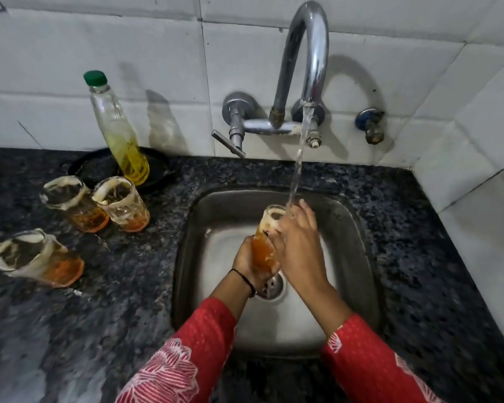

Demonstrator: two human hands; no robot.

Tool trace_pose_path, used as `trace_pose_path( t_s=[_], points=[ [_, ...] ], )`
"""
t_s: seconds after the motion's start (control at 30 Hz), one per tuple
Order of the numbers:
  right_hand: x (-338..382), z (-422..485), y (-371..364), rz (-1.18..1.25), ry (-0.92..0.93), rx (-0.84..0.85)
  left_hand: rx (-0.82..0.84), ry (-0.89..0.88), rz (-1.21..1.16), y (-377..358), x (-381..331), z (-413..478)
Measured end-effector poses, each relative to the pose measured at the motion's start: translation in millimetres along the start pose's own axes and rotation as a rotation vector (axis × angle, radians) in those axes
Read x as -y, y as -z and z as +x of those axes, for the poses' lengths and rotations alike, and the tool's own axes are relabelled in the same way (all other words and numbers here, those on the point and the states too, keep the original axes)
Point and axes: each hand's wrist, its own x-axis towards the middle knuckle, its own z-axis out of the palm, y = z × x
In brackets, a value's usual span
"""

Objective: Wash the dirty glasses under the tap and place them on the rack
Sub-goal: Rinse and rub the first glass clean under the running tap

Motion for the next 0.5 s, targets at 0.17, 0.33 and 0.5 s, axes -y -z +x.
trace_pose_path(
  t_s=[0.17,0.33,0.5],
  points=[
    [-1,12,12,-0.22,0.077,0.334,-0.09,0.018,0.055,13,-5,23],
    [-5,27,2,-0.043,-0.133,0.458,-0.133,-0.08,0.07,22,-6,42],
    [-19,6,-21,-0.015,-0.213,0.699,-0.331,-0.101,0.156,43,-9,65]
  ],
)
